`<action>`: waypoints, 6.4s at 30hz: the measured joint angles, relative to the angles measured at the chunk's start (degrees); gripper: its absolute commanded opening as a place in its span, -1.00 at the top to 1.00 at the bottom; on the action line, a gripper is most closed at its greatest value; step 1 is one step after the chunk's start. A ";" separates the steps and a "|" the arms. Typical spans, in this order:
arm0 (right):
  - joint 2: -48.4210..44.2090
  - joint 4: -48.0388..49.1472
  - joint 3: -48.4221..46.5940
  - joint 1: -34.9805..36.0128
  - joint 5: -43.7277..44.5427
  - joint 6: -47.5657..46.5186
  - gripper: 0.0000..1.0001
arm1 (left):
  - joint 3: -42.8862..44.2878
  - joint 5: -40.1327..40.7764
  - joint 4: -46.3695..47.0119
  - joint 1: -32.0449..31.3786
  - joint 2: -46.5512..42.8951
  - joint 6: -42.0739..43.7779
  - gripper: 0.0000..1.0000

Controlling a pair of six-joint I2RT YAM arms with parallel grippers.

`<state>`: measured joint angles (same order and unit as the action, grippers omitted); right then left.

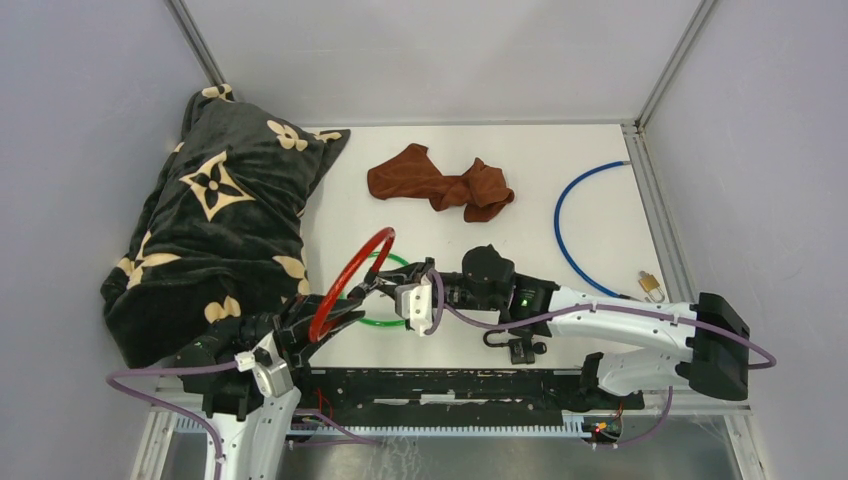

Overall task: Lock with the key
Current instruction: Lock the lock.

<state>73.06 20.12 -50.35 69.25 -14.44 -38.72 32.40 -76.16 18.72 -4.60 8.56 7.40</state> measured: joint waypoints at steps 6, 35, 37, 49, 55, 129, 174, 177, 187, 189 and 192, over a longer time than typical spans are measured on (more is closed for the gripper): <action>-0.87 -11.17 -3.19 -0.39 -5.07 0.79 0.74 | 1.53 -4.52 -6.43 -0.02 0.02 4.66 0.97; 2.69 -30.40 -13.31 -4.33 -22.97 5.51 0.27 | 2.78 -9.05 -12.15 -0.04 -0.81 10.80 0.97; 2.69 -28.76 -13.31 -4.24 -22.93 6.21 0.14 | 2.73 -9.07 -12.44 -0.04 -0.85 10.91 0.97; -1.07 -25.20 -11.54 -3.96 -18.84 6.93 -0.68 | 2.32 -6.95 -12.83 -0.02 -1.07 11.15 0.97; -7.65 -20.96 -3.80 -4.57 -11.15 9.92 -0.60 | 1.92 -6.32 -12.63 -0.02 -1.07 11.10 0.97; 16.31 62.77 16.37 12.61 28.17 -14.88 1.00 | -0.90 0.17 -0.52 -0.02 -1.49 2.89 0.97; -6.21 12.33 7.17 -1.20 -1.90 17.14 -0.70 | -0.98 -0.20 -1.99 -0.28 -2.36 2.84 0.97; -5.20 13.18 3.80 -1.64 -2.75 22.12 -0.65 | -0.98 -0.20 -2.01 -0.28 -2.36 2.84 0.97; -2.89 17.64 2.25 -2.93 -5.29 32.37 0.66 | -0.98 -0.20 -2.14 -0.28 -2.38 2.82 0.97; -2.86 18.80 2.21 -3.54 -6.12 35.06 0.82 | -0.98 0.17 -2.32 -0.24 -2.40 2.86 0.97; -2.71 18.97 1.57 -3.96 -6.64 36.70 0.93 | -0.98 0.66 -1.95 -0.24 -2.64 2.89 0.97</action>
<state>70.35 39.09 -48.77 65.30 -21.08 -2.02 31.42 -75.50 16.78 -4.84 5.91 10.28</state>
